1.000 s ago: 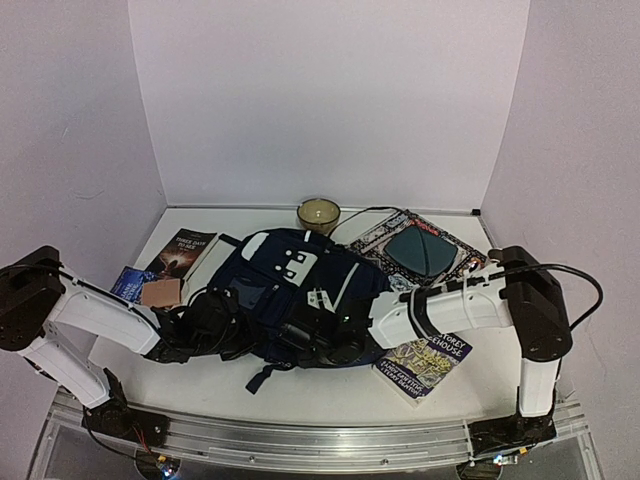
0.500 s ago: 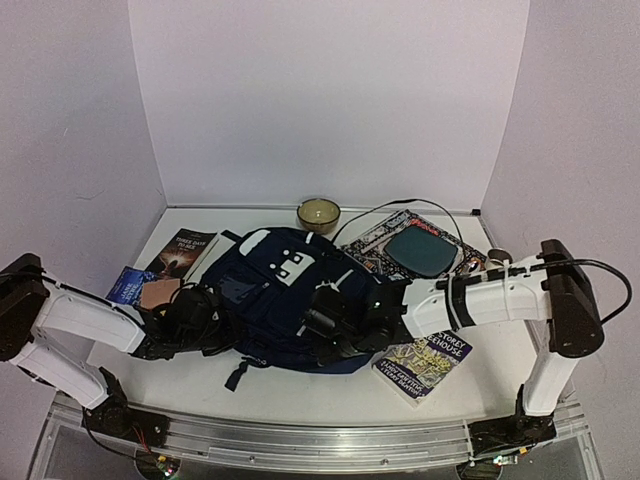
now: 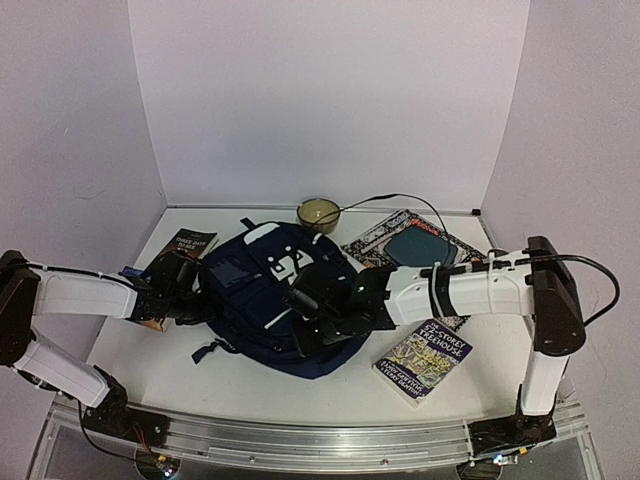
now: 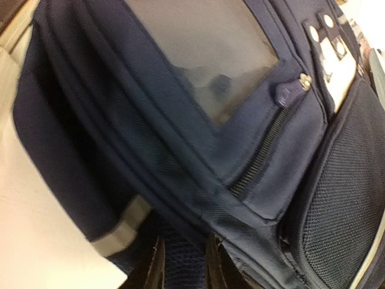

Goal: Pack the student bag
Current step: Zip the upper front pocket of the student bag.

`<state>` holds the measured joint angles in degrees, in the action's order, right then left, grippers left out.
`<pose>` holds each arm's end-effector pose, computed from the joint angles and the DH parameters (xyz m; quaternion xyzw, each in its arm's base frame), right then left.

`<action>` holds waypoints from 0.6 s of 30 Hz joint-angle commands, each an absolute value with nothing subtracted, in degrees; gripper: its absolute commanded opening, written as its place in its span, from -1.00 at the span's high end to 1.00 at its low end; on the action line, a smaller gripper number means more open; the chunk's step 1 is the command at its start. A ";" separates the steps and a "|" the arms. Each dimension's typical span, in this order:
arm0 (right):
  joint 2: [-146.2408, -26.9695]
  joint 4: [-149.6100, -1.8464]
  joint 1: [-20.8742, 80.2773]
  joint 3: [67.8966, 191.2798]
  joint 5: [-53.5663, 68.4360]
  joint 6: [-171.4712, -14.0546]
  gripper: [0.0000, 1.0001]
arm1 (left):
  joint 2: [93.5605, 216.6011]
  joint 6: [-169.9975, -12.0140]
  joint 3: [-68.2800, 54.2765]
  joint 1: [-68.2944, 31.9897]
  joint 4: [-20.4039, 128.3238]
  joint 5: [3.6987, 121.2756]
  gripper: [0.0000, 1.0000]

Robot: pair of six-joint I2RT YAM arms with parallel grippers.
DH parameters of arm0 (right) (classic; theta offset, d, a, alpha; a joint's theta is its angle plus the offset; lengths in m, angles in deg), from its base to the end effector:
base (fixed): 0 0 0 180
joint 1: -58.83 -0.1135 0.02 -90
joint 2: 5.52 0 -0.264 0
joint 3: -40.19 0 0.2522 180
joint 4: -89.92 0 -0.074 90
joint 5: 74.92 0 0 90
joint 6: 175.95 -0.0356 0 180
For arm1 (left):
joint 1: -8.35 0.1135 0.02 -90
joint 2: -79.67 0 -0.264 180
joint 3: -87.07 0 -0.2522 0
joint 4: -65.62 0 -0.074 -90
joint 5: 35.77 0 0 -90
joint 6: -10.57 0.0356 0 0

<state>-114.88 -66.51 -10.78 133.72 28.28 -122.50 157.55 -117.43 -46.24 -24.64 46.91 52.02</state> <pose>0.1589 0.4041 0.2248 -0.2084 0.8749 0.2770 0.3381 0.2112 -0.1355 0.1572 -0.0477 0.9380 -0.1843 0.2896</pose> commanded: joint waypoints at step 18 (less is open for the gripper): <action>-122.04 -70.90 -10.56 141.92 20.30 -120.84 1.00 | 139.96 -147.73 -58.35 -35.53 60.70 59.02 -0.13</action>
<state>-121.46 -70.14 -10.29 139.34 21.52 -121.67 137.06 -141.60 -57.53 -33.02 52.10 60.12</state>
